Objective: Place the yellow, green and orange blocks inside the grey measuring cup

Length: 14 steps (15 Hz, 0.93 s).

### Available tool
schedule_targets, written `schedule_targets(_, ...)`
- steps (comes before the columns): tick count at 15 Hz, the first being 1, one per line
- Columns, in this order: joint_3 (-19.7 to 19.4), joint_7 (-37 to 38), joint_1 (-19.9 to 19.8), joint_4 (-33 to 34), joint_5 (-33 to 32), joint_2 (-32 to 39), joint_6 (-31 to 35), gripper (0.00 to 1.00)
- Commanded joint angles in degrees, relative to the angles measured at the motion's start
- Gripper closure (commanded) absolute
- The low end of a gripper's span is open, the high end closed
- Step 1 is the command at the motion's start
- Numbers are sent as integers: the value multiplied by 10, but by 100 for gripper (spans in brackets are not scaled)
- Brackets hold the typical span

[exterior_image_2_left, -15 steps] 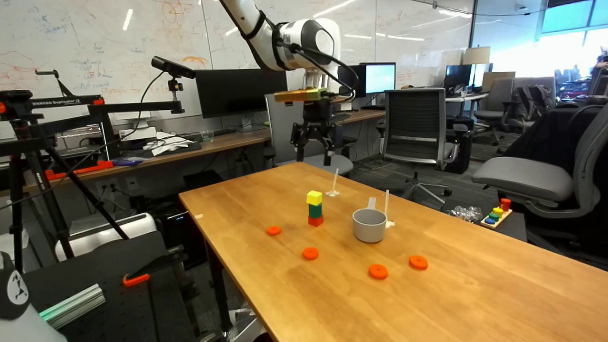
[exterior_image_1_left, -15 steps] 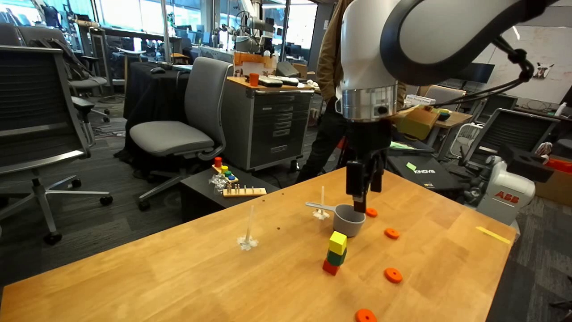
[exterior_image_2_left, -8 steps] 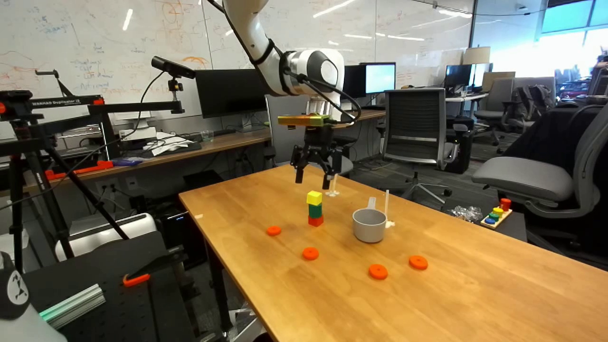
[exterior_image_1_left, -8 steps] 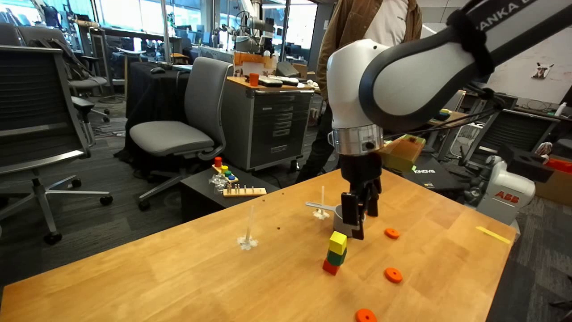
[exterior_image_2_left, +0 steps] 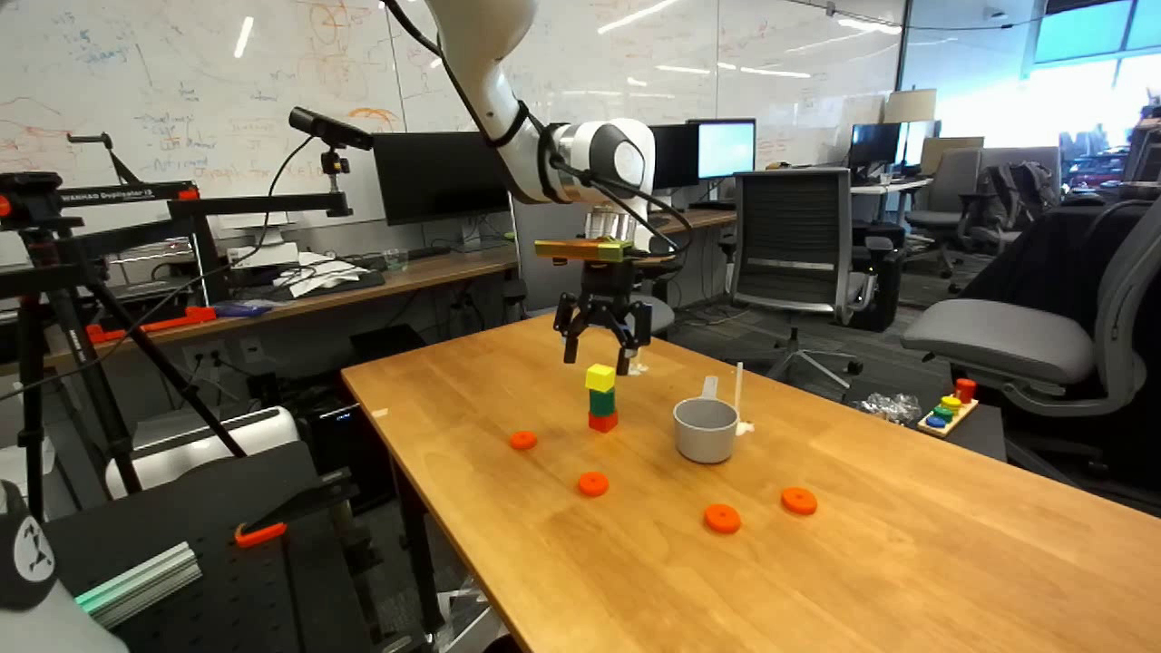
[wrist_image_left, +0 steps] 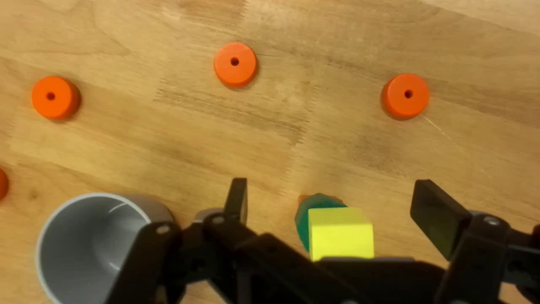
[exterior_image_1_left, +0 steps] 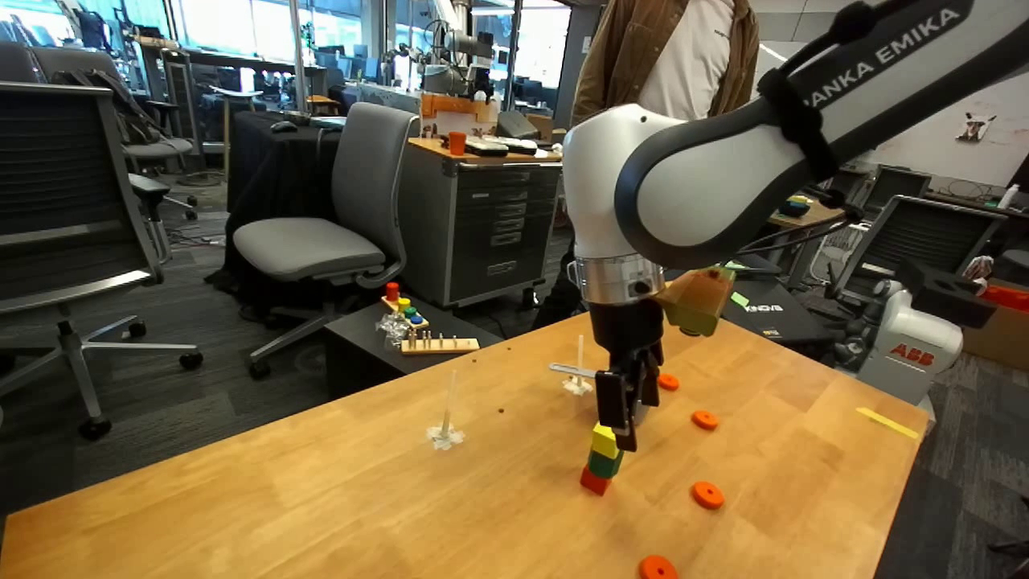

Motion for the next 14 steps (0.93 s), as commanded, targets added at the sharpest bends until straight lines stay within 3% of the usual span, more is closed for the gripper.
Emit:
schedule_targets(1,-1,-15,19,56,-5,35,-23,0)
schedule_targets(6,-1,-24,32,85,-5,55,-33,0)
schedule_targets(7,-2,-27,33,88,-7,56,-33,25)
schedule_targets(8,-4,-27,35,90,-8,57,-31,25)
schedule_targets(14,-4,-29,30,96,-2,54,-27,73)
